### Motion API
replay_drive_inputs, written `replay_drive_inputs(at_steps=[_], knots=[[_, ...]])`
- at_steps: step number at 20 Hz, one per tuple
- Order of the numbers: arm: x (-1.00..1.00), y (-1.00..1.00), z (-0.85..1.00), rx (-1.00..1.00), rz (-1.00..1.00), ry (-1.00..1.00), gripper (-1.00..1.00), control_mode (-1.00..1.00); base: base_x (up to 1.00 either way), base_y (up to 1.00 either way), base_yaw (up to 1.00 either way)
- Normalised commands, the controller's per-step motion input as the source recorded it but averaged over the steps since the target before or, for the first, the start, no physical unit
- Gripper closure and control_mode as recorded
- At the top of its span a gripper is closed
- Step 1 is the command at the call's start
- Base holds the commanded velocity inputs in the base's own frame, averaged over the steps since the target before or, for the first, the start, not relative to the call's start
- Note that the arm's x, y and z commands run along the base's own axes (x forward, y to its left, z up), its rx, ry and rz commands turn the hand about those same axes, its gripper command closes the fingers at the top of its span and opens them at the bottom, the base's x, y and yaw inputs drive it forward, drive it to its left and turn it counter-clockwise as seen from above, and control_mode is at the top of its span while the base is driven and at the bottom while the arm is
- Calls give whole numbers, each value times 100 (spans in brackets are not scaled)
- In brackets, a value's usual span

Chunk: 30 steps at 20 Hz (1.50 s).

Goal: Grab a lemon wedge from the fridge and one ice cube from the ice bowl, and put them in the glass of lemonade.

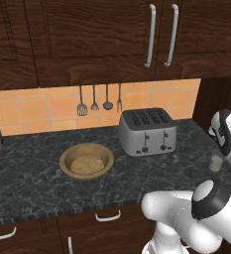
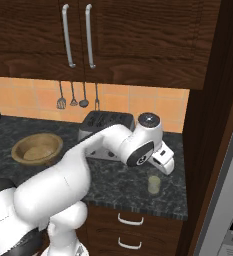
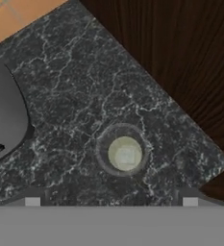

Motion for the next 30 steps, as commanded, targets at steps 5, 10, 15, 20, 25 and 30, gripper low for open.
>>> replay_drive_inputs(at_steps=[5, 10, 15, 20, 25, 30], knots=[[-32, 92, 21, -1, 14, -1, -100, -100, 0, 0, 0], [-25, 100, -1, -9, 15, 7, -100, -100, 0, 0, 0], [-1, 100, 0, -18, 22, 21, -100, -100, 0, 0, 0], [-21, 100, 6, -9, 25, 18, -100, -100, 0, 0, 0], [-88, 73, 0, 0, 37, 1, -100, -100, 0, 0, 0], [-72, 54, 1, 8, 28, -1, -100, -100, 0, 0, 0]])
